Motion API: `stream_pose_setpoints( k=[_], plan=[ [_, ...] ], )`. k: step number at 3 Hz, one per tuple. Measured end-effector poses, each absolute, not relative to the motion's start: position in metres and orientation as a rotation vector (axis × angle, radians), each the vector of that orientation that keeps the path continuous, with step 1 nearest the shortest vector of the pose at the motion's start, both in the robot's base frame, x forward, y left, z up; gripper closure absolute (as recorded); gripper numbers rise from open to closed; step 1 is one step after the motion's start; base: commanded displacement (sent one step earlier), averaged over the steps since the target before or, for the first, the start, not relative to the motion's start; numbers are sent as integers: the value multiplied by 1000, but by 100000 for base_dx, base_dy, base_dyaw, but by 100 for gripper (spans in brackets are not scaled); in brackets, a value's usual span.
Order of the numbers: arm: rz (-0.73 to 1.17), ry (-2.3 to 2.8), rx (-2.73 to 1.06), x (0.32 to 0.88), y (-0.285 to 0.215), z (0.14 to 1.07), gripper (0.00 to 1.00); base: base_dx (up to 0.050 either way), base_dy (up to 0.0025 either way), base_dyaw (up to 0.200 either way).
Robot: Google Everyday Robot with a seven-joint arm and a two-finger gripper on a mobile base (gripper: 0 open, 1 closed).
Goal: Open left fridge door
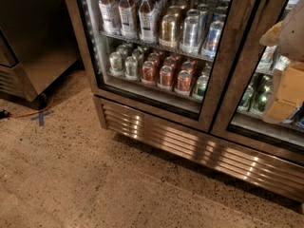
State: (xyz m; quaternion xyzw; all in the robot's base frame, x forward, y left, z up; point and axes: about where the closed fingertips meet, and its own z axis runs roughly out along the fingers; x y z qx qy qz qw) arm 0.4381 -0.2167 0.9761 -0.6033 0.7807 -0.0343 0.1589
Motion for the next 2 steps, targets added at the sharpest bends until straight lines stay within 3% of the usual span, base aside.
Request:
stream_pose_setpoints(
  k=[1, 2],
  plan=[
    [-98, 2232, -1725, 438, -217, 976, 0, 2987, -239, -16000],
    [-99, 2232, -1724, 438, -217, 976, 0, 4800, 0, 2]
  ],
)
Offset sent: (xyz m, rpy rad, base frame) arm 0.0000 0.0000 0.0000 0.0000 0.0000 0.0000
